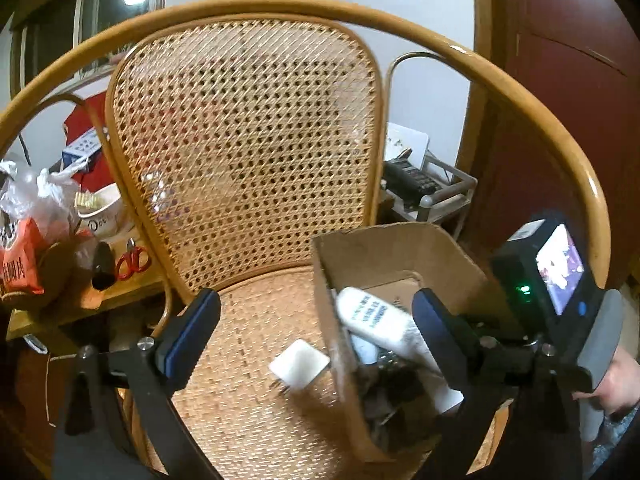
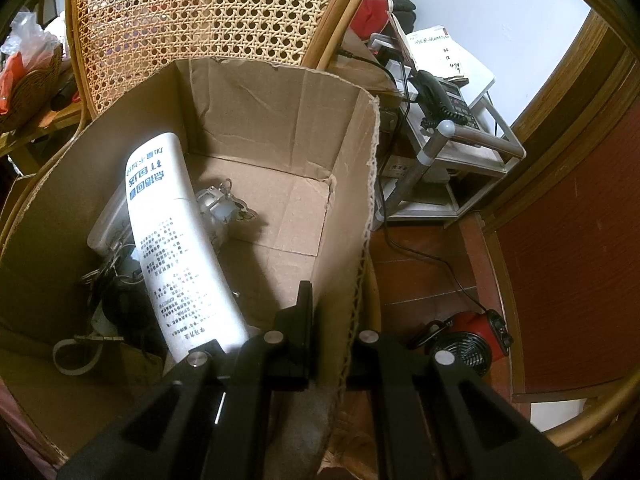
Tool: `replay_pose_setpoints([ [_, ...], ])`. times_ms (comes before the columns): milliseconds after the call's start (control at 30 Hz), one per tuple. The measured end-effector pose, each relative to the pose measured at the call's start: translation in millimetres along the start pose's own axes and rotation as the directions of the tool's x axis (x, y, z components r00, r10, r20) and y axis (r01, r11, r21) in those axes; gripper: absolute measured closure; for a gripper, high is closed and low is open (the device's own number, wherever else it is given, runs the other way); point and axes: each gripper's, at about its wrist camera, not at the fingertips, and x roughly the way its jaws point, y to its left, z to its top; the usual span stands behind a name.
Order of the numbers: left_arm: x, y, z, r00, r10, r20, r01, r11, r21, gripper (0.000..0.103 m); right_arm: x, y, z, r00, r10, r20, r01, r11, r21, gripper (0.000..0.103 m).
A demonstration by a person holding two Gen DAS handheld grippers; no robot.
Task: Organize rigid objects
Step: 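Carry the black fob into the box and open the left tool, then move the left tool to the white charger cube and grasp it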
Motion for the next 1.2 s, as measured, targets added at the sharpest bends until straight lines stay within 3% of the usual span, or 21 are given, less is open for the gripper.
replay_pose_setpoints([
  [133, 9.2, 19.5, -2.3, 0.999, 0.05, -0.01, -0.05, 0.999, 0.002, 0.002, -0.4, 1.2, -0.4, 1.0, 0.002, 0.0, -0.002, 1.0, 0.002, 0.094],
  [400, 42.7, 48.4, -14.4, 0.987, 0.154, -0.043, -0.15, 0.984, 0.092, 0.001, -0.2, 0.2, -1.4, 1.0, 0.002, -0.002, -0.002, 1.0, 0.002, 0.094],
  [667, 79.1, 75.4, -32.1, 0.986, 0.023, -0.167, -0.014, 0.999, 0.052, 0.001, 0.2, 0.7, -2.1, 1.0, 0.002, -0.002, -0.002, 1.0, 0.002, 0.094],
  [900, 107.7, 77.2, -50.8, 0.964, -0.068, -0.257, 0.084, 0.995, 0.052, 0.001, -0.2, 2.1, -2.7, 1.0, 0.001, -0.002, -0.001, 1.0, -0.001, 0.094],
  [1133, 128.6, 70.1, -67.7, 0.925, -0.147, -0.35, 0.152, 0.988, -0.013, 0.001, 0.4, -0.4, -1.4, 1.0, 0.002, -0.002, -0.002, 1.0, 0.002, 0.094],
  [1200, 130.1, 64.9, -70.1, 0.922, -0.148, -0.357, 0.16, 0.987, 0.005, 0.001, 0.4, -0.3, -1.4, 1.0, 0.002, -0.002, -0.002, 1.0, 0.002, 0.094],
])
